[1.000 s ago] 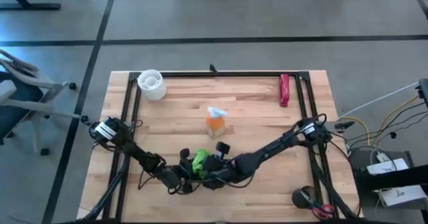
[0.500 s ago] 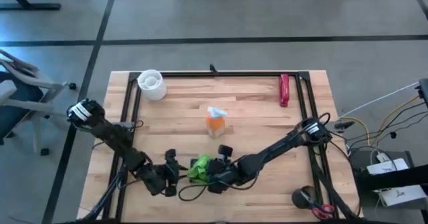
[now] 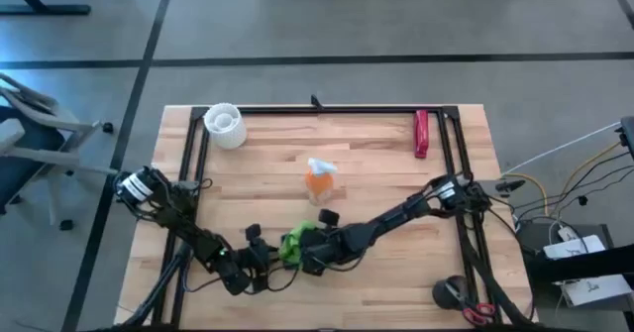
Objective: Apply microfiber cloth
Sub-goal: Wipe the blue tablet with the green microfiber cloth
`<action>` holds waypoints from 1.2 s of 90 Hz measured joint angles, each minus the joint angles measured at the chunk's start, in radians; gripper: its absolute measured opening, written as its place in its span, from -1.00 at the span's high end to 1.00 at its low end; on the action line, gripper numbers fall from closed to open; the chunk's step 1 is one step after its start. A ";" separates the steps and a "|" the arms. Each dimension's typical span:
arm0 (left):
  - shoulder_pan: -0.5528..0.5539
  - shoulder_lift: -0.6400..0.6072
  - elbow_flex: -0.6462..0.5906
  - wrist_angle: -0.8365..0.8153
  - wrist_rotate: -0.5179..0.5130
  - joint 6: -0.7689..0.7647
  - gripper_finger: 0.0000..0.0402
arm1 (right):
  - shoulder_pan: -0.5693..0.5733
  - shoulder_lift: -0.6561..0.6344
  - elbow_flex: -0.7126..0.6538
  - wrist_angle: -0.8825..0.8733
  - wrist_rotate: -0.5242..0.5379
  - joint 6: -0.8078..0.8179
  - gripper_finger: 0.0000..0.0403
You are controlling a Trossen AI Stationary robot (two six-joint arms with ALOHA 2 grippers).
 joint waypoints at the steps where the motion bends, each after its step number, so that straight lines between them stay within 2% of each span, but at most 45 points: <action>1: 0.000 -0.001 0.000 0.000 -0.001 0.001 0.51 | -0.003 0.002 0.000 0.007 -0.001 -0.001 1.00; 29: 0.004 -0.004 -0.001 0.008 -0.021 0.026 0.51 | -0.048 0.014 -0.003 0.227 -0.151 -0.069 1.00; 45: 0.005 -0.003 -0.001 0.010 -0.041 0.031 0.51 | -0.044 0.017 -0.003 0.309 -0.279 -0.024 1.00; 51: 0.005 -0.003 -0.001 0.010 -0.042 0.035 0.51 | -0.034 0.014 -0.003 0.316 -0.286 -0.015 1.00; 61: 0.006 -0.003 -0.001 0.010 -0.046 0.050 0.51 | 0.005 -0.035 -0.004 0.275 -0.210 0.000 1.00; 71: 0.007 -0.003 -0.001 0.011 -0.050 0.054 0.51 | 0.056 -0.102 -0.001 0.159 -0.052 0.030 1.00; 89: 0.007 -0.002 -0.003 0.024 -0.059 0.055 0.51 | 0.138 -0.143 -0.002 -0.168 0.253 0.300 1.00; 96: 0.007 -0.002 -0.003 0.029 -0.062 0.056 0.51 | 0.152 -0.124 -0.002 -0.217 0.296 0.409 1.00; 108: 0.007 -0.002 -0.004 0.052 -0.069 0.085 0.51 | 0.153 -0.057 -0.003 -0.160 0.314 0.429 1.00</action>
